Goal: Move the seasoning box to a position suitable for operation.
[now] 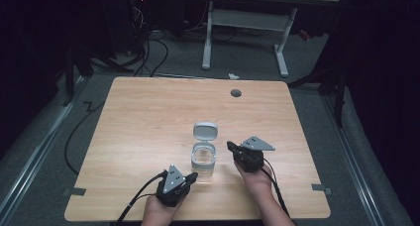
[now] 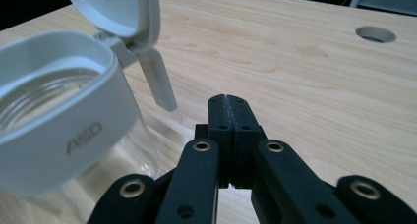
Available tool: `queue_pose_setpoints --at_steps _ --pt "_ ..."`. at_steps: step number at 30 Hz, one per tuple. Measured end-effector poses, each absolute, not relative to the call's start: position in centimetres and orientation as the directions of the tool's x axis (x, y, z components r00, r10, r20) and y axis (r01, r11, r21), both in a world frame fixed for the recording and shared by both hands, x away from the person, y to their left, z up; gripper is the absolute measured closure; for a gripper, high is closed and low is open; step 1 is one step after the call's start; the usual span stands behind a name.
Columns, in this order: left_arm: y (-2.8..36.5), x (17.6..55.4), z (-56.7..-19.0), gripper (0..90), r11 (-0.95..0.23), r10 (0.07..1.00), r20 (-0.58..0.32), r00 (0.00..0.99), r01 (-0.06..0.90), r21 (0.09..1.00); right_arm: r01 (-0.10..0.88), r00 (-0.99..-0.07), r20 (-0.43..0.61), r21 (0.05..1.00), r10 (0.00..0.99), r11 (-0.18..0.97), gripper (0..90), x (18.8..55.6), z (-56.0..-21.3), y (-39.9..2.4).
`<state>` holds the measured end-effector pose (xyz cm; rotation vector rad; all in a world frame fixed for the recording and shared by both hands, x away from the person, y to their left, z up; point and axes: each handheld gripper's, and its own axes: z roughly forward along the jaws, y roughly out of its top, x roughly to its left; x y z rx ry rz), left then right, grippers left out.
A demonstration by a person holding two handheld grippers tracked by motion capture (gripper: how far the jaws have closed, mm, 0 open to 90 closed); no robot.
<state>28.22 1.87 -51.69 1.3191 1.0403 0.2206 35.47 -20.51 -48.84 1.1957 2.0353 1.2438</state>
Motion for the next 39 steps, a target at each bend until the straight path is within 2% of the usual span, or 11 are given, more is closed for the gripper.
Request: queue_pose_setpoints --at_steps 22,39 --pt "-0.1 29.0 -52.4 90.0 0.303 0.643 -0.518 0.564 0.434 0.849 0.369 -0.537 0.054 0.912 0.842 0.177 88.9 39.0 -45.3 -18.6" --pt "-0.8 29.2 -52.7 90.0 0.301 0.638 -0.519 0.568 0.436 0.848 0.325 -0.553 0.041 0.93 0.832 0.17 89.2 39.9 -43.6 -17.7"
